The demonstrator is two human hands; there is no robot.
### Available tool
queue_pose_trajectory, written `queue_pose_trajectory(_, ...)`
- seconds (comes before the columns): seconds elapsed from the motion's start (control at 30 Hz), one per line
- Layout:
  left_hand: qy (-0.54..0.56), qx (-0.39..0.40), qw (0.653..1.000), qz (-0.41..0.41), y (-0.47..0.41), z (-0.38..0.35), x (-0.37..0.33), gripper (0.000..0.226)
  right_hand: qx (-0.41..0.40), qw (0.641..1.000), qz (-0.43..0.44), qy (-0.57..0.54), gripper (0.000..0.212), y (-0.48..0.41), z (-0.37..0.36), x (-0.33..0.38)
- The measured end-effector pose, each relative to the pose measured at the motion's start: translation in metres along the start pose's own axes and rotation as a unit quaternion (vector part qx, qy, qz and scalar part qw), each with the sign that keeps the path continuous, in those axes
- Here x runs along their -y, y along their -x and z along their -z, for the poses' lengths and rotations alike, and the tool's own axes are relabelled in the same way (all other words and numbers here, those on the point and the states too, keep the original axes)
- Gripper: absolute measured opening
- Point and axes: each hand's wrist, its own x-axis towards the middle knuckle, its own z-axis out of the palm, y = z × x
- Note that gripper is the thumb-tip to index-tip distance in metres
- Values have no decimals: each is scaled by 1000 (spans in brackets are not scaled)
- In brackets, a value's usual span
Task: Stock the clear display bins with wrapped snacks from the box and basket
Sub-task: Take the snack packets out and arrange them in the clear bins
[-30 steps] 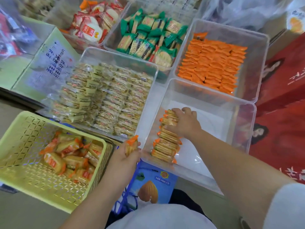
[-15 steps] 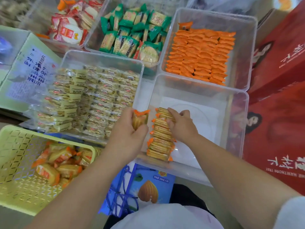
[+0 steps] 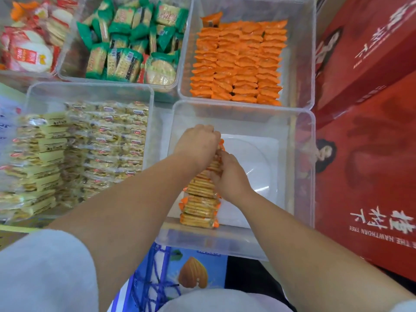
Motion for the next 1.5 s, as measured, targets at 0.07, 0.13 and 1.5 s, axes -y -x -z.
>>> queue_pose_trajectory(0.07,-28,3,1000,0,-6,-5,2,26,-13,999,-15,-25,60,0,-1,0)
queue_pose_trajectory(0.13,-47,-11,999,0,-10,-9,3,25,-22,999,-24,-34,59,0,-1,-2)
queue_pose_trajectory(1.5,250,-170,931,206,379,-75,177,48,-50,980,172,87,37,200,-103,159)
